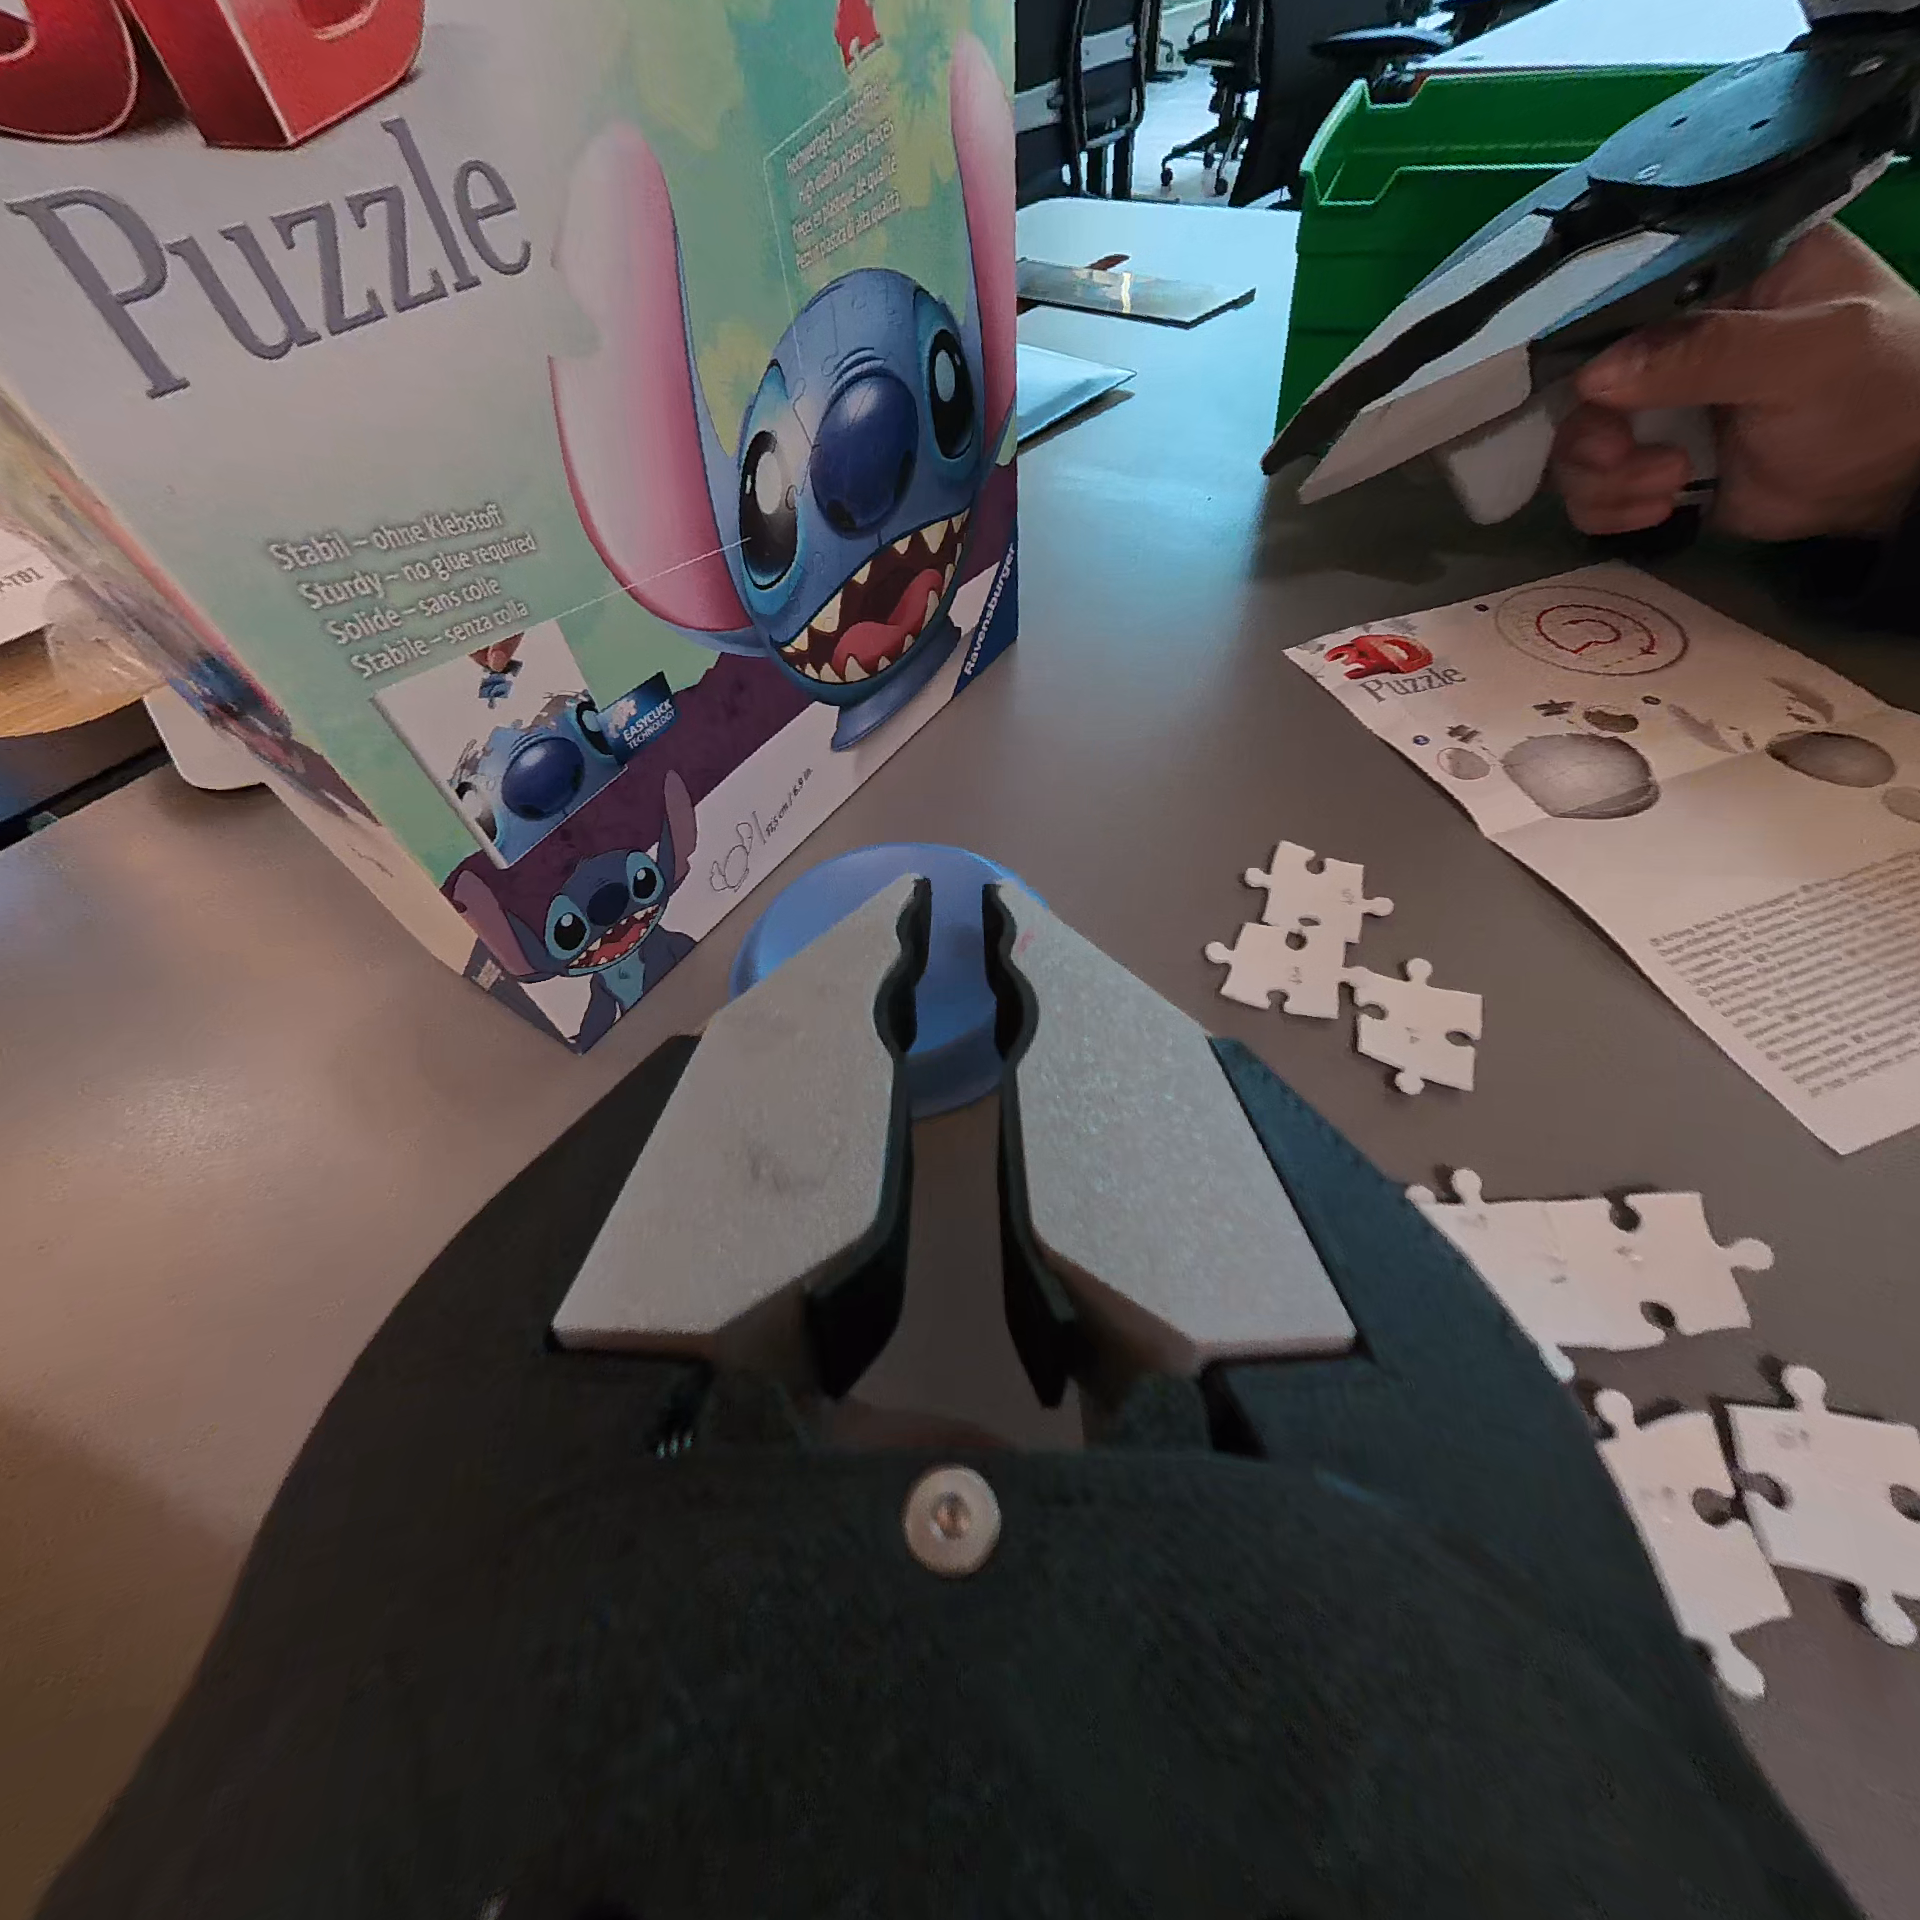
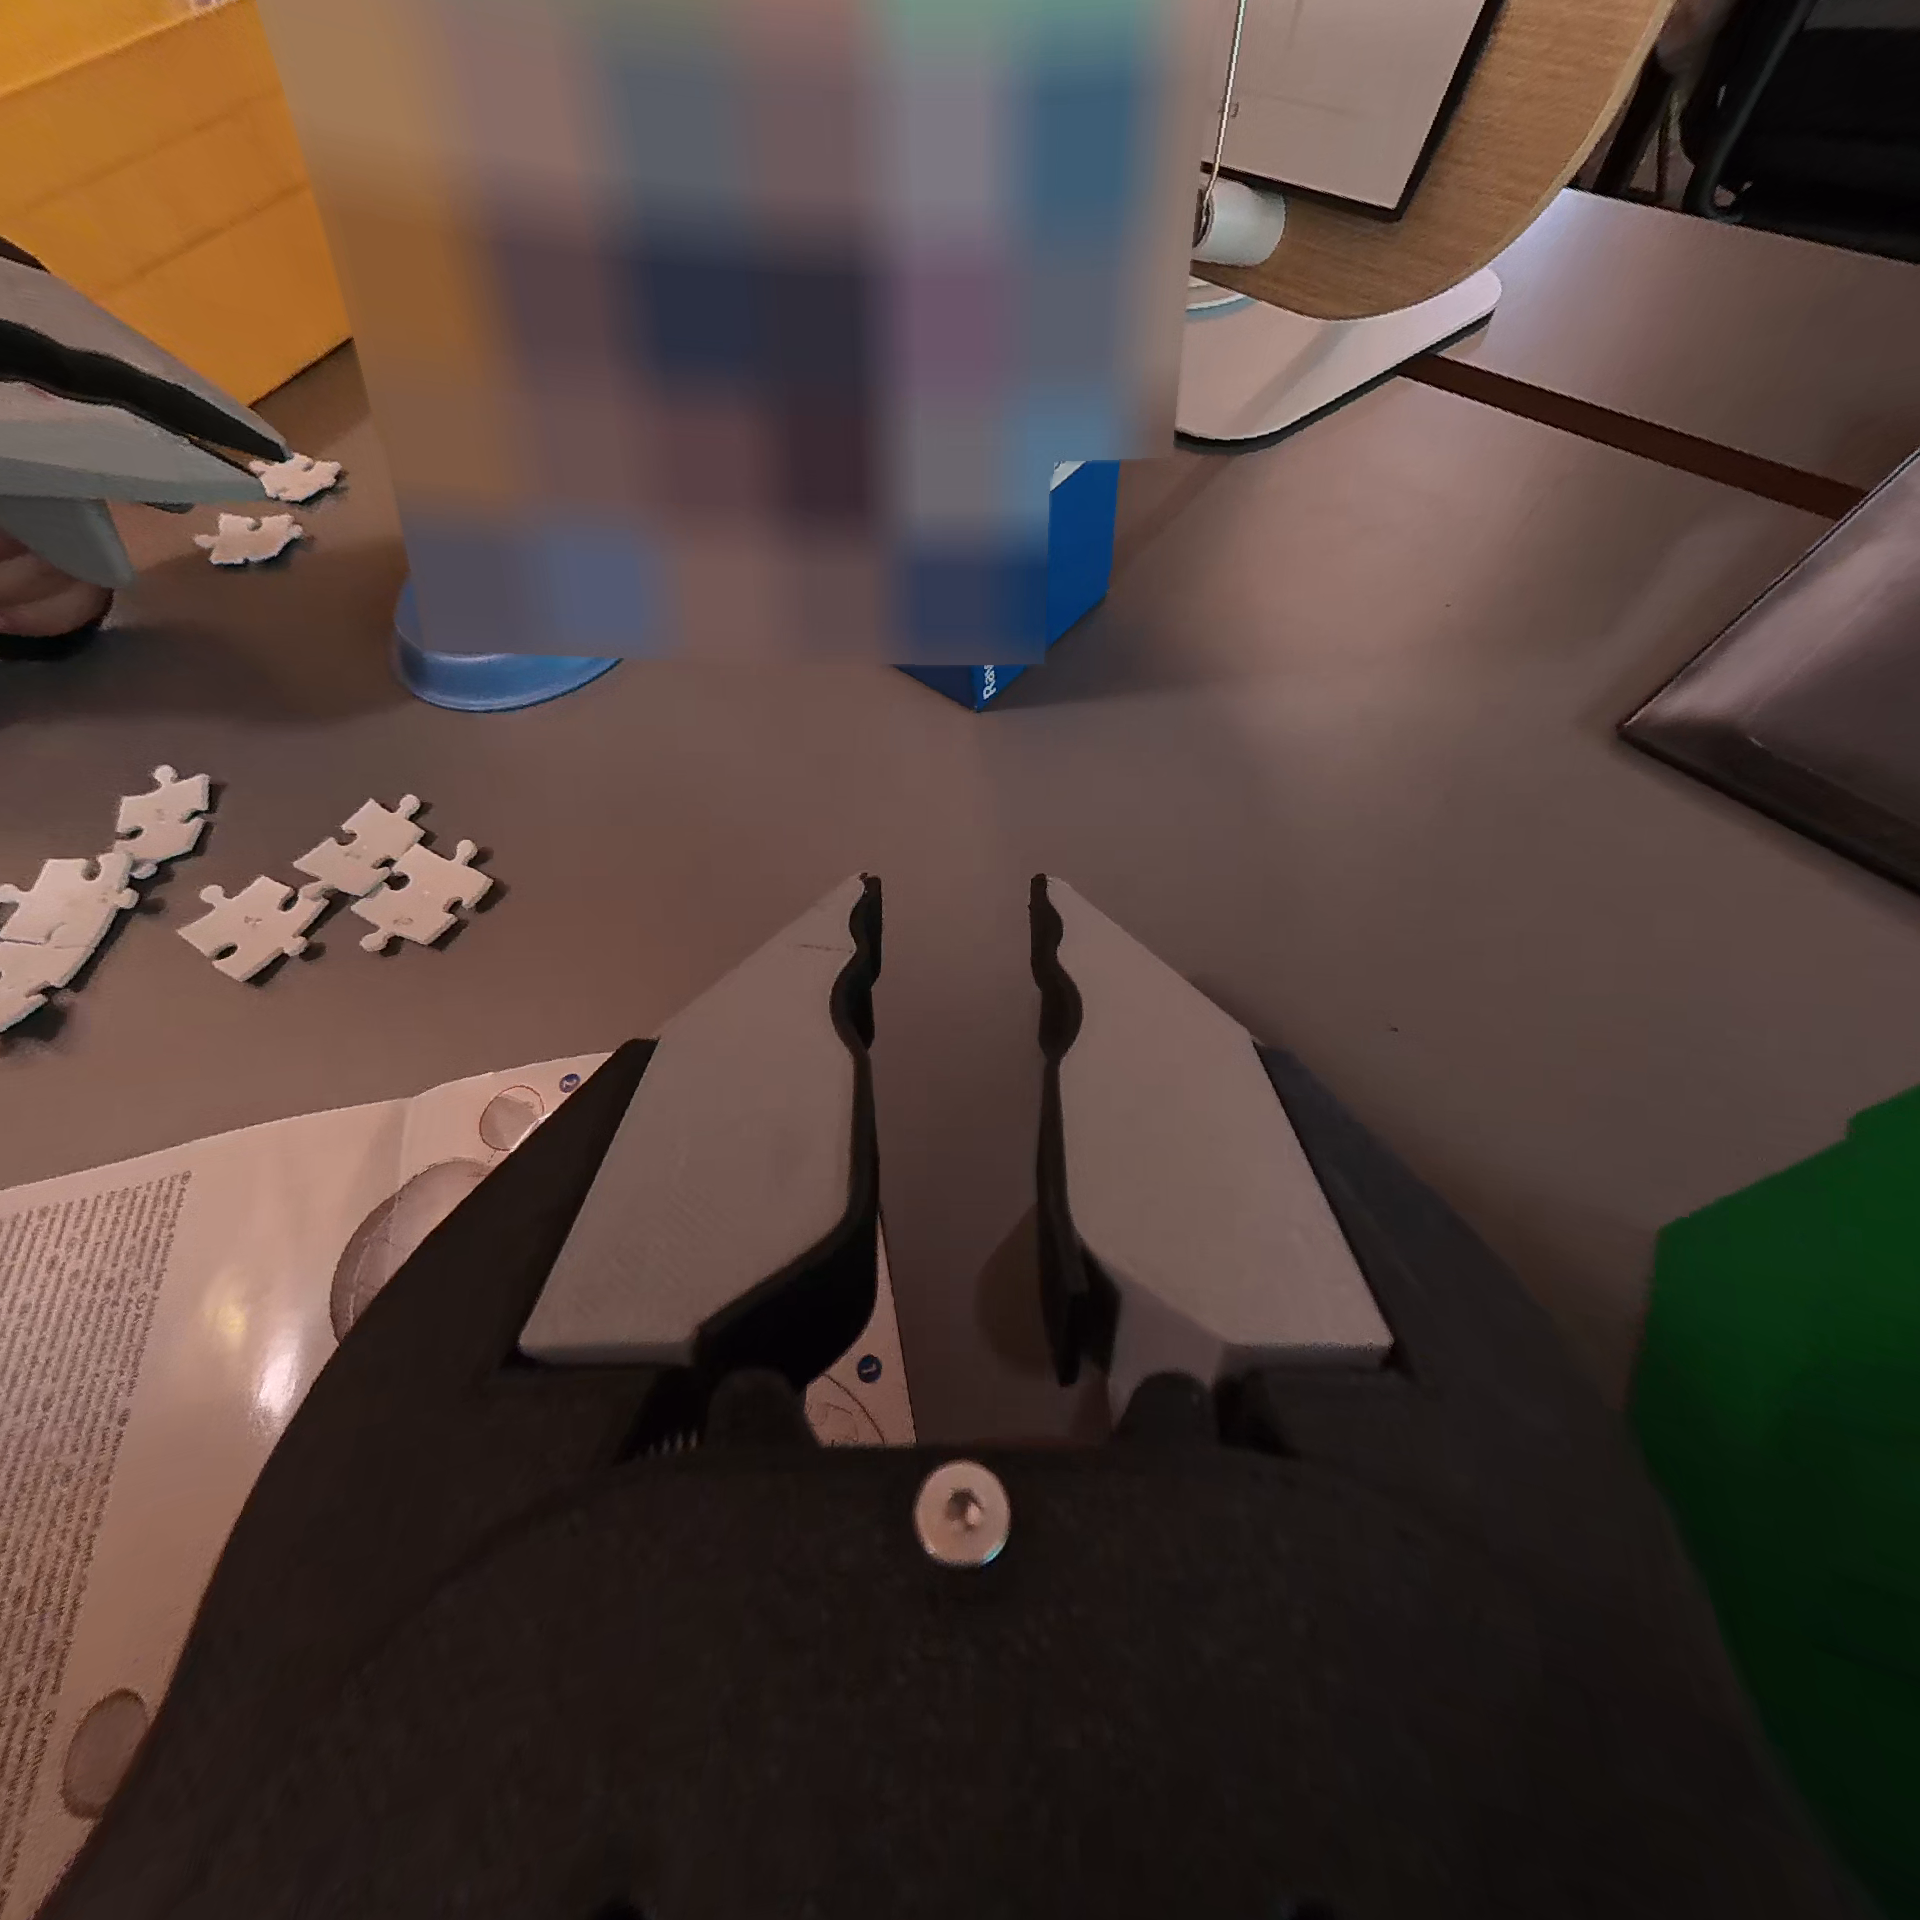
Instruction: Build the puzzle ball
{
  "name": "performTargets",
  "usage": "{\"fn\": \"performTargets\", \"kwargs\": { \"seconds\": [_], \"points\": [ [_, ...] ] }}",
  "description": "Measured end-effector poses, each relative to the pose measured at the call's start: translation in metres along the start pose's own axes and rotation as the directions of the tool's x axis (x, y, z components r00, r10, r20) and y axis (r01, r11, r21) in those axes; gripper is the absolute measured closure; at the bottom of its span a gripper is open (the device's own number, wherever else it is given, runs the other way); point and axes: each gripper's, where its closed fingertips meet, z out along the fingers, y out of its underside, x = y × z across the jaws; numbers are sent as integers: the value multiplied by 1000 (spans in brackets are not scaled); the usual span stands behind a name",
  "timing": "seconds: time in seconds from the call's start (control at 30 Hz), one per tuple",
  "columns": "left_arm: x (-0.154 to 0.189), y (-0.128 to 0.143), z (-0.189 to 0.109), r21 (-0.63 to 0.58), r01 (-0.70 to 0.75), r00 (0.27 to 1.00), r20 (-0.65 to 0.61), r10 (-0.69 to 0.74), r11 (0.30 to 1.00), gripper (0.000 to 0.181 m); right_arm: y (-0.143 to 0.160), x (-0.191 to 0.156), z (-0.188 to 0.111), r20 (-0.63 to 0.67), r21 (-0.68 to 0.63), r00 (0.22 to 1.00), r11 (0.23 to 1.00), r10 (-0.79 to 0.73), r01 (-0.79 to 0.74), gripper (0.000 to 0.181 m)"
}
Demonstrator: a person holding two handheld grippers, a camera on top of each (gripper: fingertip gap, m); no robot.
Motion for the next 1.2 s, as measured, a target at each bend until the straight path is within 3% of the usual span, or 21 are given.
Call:
{"fn": "performTargets", "kwargs": {
  "seconds": [0.27, 0.47, 0.63, 0.87, 1.2],
  "points": [
    [24, 8, -3, -43, -118, 989, -97, 114, 992, 173, 1, -14, 2, 50, -2, 997, 998, -59, 59, 153],
    [27, 14, -1, -77, -177, 982, -83, 171, 981, 173, -3, -20, -1, 74, 22, 992, 994, -105, 103, 150],
    [22, 20, -1, -120, -144, 988, -79, 135, 982, 173, -3, -30, 0, 131, 31, 984, 993, -117, 114, 146],
    [52, 63, -13, -359, -151, 950, -309, 35, 921, 163, 0, -45, 8, 178, 12, 974, 990, -140, 140, 146],
    [41, 44, -20, -303, -53, 960, -278, -36, 951, 162, -2, -34, 5, 130, 28, 984, 993, -121, 119, 148]
  ]
}}
